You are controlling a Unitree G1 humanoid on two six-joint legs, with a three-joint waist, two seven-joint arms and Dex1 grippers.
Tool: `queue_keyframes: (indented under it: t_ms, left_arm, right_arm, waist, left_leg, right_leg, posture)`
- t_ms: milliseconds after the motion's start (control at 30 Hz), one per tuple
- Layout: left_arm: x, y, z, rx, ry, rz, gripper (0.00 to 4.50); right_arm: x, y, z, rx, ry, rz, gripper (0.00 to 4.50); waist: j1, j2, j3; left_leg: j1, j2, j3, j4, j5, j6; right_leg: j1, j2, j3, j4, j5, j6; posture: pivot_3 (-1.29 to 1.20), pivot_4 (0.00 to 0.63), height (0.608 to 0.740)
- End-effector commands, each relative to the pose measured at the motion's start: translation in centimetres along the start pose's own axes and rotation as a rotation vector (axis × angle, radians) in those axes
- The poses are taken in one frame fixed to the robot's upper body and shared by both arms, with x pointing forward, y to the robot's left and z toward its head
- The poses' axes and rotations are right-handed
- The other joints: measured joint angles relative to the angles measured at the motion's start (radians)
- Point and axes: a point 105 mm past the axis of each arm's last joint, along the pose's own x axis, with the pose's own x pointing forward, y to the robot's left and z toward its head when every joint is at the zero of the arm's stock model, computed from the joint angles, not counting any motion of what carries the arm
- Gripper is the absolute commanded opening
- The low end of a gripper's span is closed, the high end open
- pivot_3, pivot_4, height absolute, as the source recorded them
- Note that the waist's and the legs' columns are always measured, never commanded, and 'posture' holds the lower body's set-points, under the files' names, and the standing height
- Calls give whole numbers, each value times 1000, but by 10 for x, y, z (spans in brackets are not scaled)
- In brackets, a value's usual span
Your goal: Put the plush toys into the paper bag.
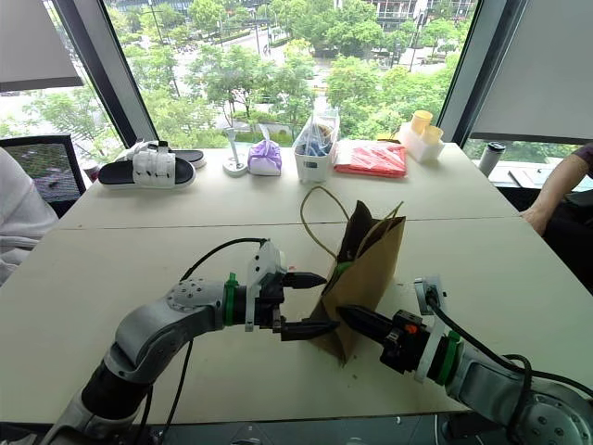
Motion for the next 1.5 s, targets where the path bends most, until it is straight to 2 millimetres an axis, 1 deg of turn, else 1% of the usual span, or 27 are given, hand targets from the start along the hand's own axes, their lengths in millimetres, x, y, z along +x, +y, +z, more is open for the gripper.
queue_keyframes:
  t_ms: [33,200,333,533,667,800,900,1133,1333,1467,1500]
  left_arm:
    - [7,6,9,80,-43,21,4500]
    - [12,10,-3,152,-13,40,4500]
    - [14,19,-8,182,5,81,4500]
    - [16,23,-12,199,18,102,4500]
    - [21,24,-10,194,11,108,4500]
    - [24,23,-9,196,3,111,4500]
    - [24,22,-6,207,-10,110,3646]
    - [21,23,-1,233,-16,112,21]
    - [15,27,2,242,-19,85,21]
    - [2,41,30,333,-99,-7,21]
    - [1,44,34,342,-109,-20,21]
  right_arm:
    - [9,3,8,-14,-35,18,11]
    - [17,5,12,-10,-58,26,11]
    - [20,5,17,-10,-88,16,11]
    - [12,9,29,1,-141,31,11]
    - [6,12,27,-9,-118,46,11]
    - [5,13,26,-8,-117,48,11]
    - [4,14,26,-10,-117,51,0]
    - [-6,14,22,-12,-107,52,0]
    - [-16,16,7,-3,-57,56,0]
    - [-23,9,2,15,-49,22,0]
    - [-24,7,1,15,-46,17,0]
  waist:
    - [0,0,0]
    - [0,0,0]
    - [0,0,0]
    - [0,0,0]
    - [0,0,0]
    - [-2,0,0]
    - [-1,0,0]
    - [0,0,0]
    - [0,0,0]
    - [0,0,0]
    - [0,0,0]
  left_leg:
    - [0,0,0,0,0,0]
    - [0,0,0,0,0,0]
    - [0,0,0,0,0,0]
    - [0,0,0,0,0,0]
    - [0,0,0,0,0,0]
    - [0,0,0,0,0,0]
    - [0,0,0,0,0,0]
    - [0,0,0,0,0,0]
    - [0,0,0,0,0,0]
    - [0,0,0,0,0,0]
    - [0,0,0,1,0,0]
  right_leg:
    - [0,0,0,0,0,0]
    - [0,0,0,0,0,0]
    - [0,0,0,0,2,3]
    - [0,0,0,0,2,3]
    - [0,0,0,0,2,4]
    - [0,0,0,0,2,4]
    - [0,0,0,1,2,4]
    - [0,0,0,0,2,4]
    - [0,0,-1,0,2,4]
    - [0,0,-1,1,2,3]
    - [0,0,-1,1,2,3]
  posture:
    - [0,150,740]
    - [0,150,740]
    - [0,150,740]
    - [0,150,740]
    - [0,150,740]
    - [0,150,740]
    - [0,150,740]
    - [0,150,740]
    - [0,150,740]
    - [0,150,740]
    - [0,150,740]
